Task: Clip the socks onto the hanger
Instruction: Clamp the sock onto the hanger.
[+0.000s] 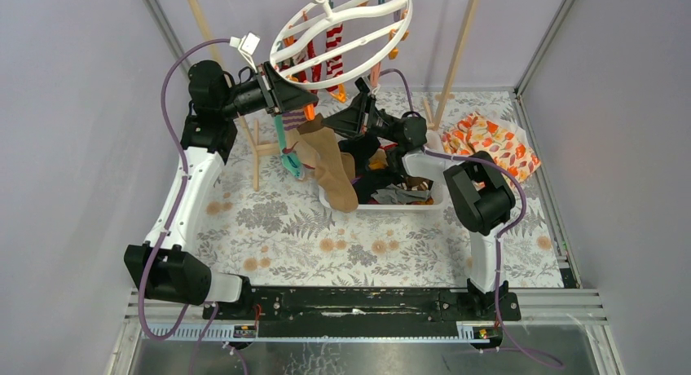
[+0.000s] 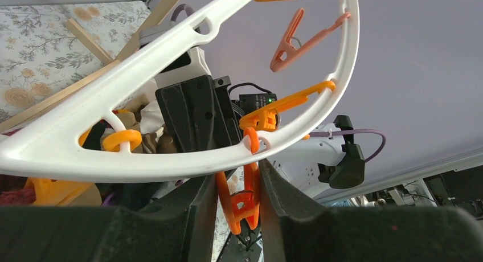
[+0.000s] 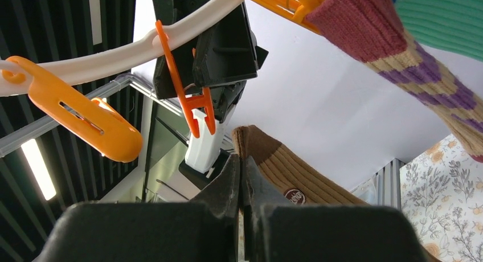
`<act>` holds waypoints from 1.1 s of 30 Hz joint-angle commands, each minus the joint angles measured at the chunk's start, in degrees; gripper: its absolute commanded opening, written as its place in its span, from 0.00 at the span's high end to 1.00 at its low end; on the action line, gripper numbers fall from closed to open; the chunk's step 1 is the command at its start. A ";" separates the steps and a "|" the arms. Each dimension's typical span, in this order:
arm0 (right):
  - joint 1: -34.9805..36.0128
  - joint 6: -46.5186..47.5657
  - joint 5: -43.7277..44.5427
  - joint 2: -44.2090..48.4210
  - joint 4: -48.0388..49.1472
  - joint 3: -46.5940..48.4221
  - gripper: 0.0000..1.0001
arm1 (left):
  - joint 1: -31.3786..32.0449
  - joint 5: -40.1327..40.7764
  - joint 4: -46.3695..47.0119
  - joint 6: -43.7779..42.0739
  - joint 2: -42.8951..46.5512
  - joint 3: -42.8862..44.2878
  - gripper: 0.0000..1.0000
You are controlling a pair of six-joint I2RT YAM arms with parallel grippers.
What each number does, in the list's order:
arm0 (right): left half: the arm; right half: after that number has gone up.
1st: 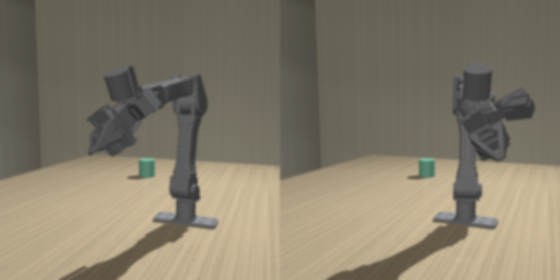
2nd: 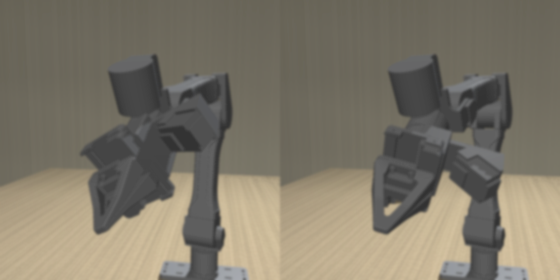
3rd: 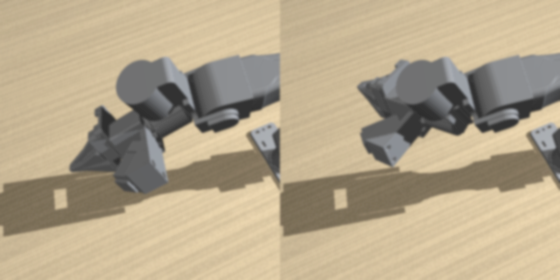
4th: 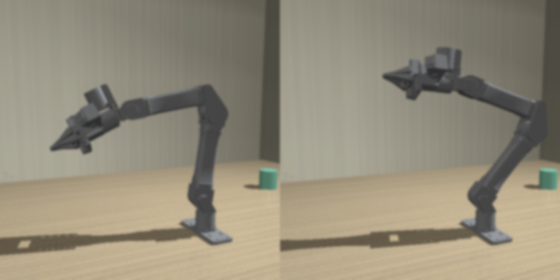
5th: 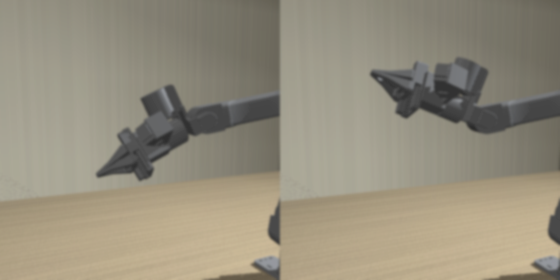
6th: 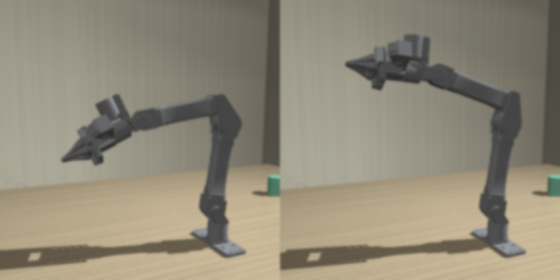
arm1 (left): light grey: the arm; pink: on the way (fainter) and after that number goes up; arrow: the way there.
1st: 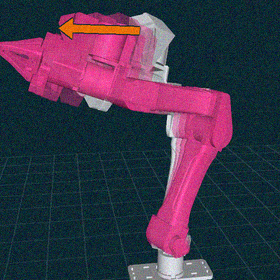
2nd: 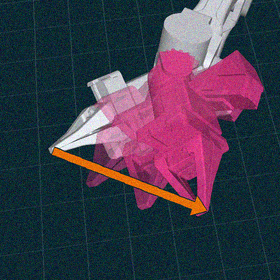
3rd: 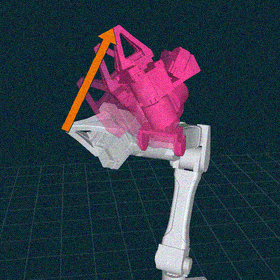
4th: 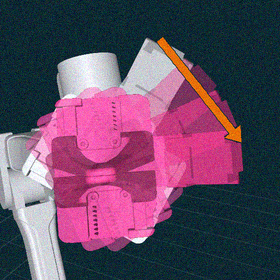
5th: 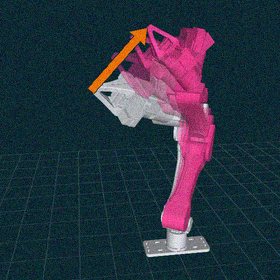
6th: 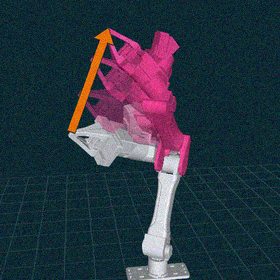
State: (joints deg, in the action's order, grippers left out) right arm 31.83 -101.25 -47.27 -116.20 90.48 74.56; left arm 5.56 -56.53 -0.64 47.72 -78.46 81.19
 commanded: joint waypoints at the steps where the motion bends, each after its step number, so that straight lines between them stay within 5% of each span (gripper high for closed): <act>1: 0.69 -0.83 -0.24 3.15 7.78 3.29 1.00 | -0.07 -3.75 4.76 0.44 1.73 -0.71 1.00; 33: 0.65 -1.78 0.38 4.17 7.78 4.52 1.00 | -0.03 -5.23 5.37 -0.27 2.01 -1.36 1.00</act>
State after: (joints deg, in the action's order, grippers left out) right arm 31.94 -102.65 -47.03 -115.85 90.54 77.08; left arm 5.56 -57.93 1.08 48.05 -78.06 79.90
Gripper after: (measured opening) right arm 0.018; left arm 0.348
